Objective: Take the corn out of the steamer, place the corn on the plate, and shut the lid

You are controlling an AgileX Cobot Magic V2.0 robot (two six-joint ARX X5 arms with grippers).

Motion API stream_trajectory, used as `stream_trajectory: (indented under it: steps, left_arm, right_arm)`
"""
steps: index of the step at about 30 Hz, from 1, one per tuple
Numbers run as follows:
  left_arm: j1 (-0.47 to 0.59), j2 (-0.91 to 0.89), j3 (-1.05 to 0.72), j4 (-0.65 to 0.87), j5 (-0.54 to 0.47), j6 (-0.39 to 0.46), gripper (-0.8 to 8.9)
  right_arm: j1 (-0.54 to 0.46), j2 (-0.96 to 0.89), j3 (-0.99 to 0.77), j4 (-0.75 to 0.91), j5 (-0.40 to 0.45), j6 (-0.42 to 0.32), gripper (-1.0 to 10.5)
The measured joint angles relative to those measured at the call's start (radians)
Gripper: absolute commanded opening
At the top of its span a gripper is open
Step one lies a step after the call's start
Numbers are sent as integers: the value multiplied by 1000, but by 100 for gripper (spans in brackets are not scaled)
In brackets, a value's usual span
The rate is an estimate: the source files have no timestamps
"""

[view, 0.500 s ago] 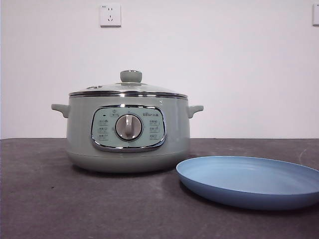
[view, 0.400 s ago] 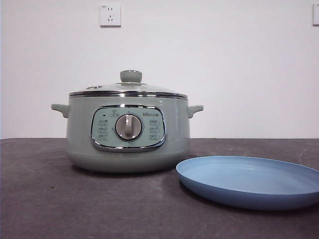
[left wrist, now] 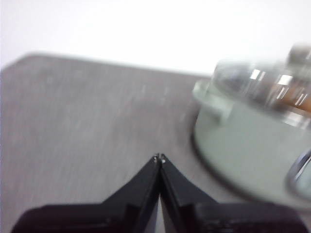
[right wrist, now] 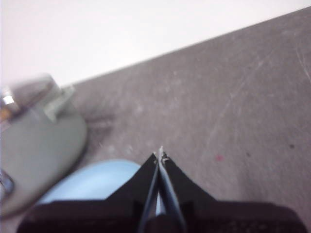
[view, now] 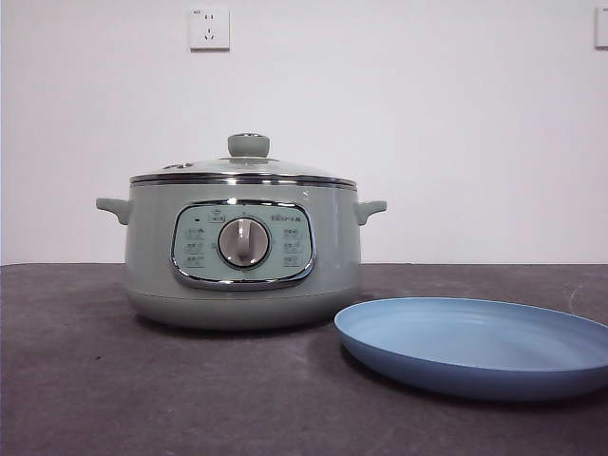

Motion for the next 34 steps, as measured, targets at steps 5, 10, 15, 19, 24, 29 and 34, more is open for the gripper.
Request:
stream_trajectory:
  steps: [5, 10, 15, 19, 24, 29, 34]
  left_arm:
    - [0, 34, 100, 2, 16, -52, -8]
    - [0, 123, 219, -64, 80, -69, -8]
    - [0, 239, 378, -150, 189, -71, -8]
    - [0, 341, 503, -182, 283, -60, -8]
    - [0, 460, 657, -267, 369, -26, -8]
    - [0, 580, 801, -413, 433, 49, -8]
    - [0, 673, 909, -550, 485, 127, -8]
  right_arm:
    - [0, 63, 85, 3, -25, 45, -12]
    - [0, 175, 220, -8, -112, 50, -12]
    - [4, 314, 406, -100, -192, 8, -12]
    - [16, 427, 564, -208, -250, -61, -12]
    - [43, 556, 749, -348, -306, -153, -12]
    - [74, 667, 899, -515, -341, -251, -12]
    - [95, 755, 988, -661, -406, -333, -11]
